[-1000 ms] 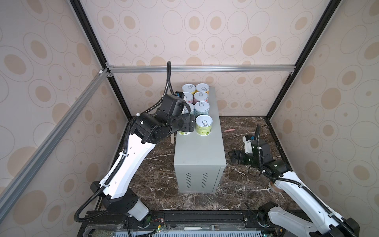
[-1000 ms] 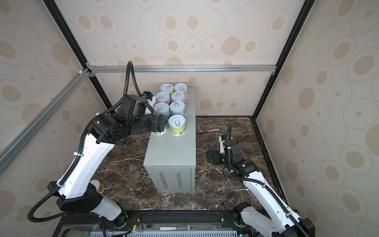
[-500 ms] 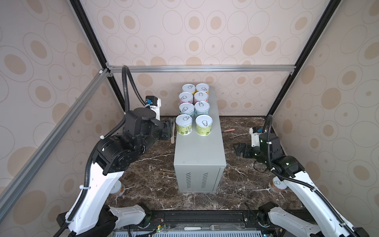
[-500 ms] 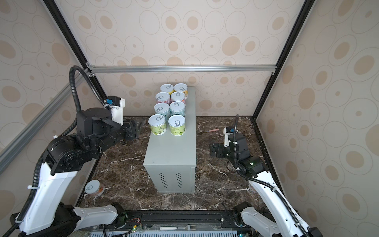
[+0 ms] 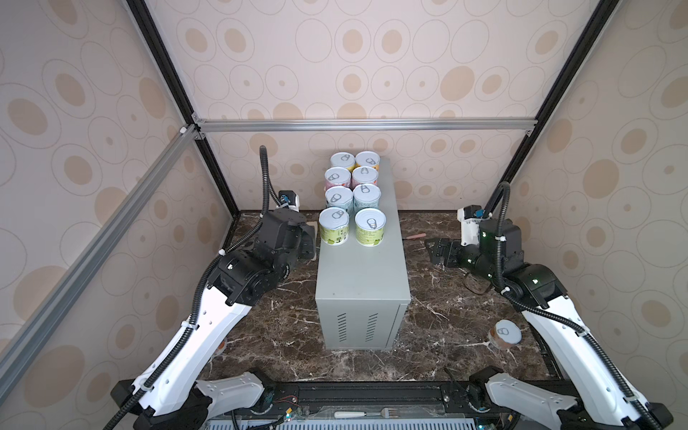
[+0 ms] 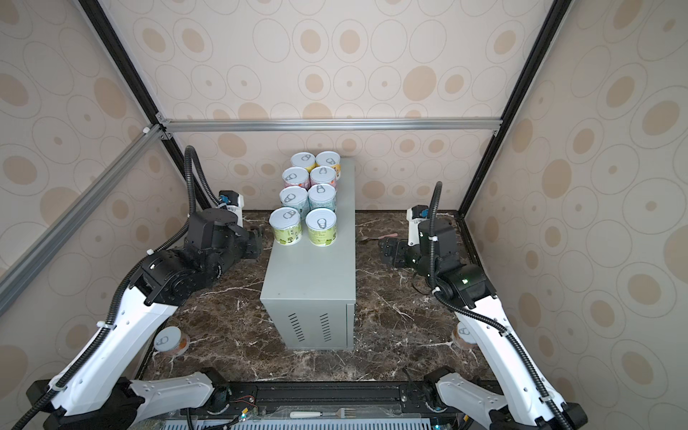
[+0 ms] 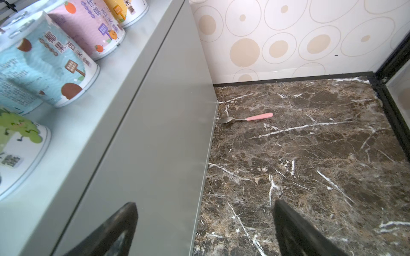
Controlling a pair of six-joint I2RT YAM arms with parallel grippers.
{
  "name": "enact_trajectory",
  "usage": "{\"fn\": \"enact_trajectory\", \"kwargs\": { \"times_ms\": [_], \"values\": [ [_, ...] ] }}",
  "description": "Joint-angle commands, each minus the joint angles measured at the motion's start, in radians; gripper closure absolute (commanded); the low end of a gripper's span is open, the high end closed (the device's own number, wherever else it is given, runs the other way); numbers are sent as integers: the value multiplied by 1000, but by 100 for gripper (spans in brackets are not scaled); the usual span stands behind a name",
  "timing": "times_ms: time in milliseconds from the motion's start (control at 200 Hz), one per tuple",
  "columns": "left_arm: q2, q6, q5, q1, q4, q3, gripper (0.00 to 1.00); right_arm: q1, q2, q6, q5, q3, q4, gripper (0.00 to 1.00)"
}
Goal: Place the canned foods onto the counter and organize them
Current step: 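Withdraw the left gripper from the cans while raising the right gripper toward the cabinet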
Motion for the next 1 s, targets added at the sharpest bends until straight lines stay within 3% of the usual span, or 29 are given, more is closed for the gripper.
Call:
{"fn": "enact_trajectory", "kwargs": {
  "times_ms": [0, 600, 995],
  "values": [
    [10, 27, 43, 31, 78, 1, 43, 22, 27, -17, -2, 66, -21, 3],
    [100, 29, 166, 36, 169, -2, 44, 208, 232, -61, 62, 280, -25, 3],
    [69, 27, 157, 38, 172, -38, 42, 233, 304, -54, 55, 337, -16, 3]
  ]
}}
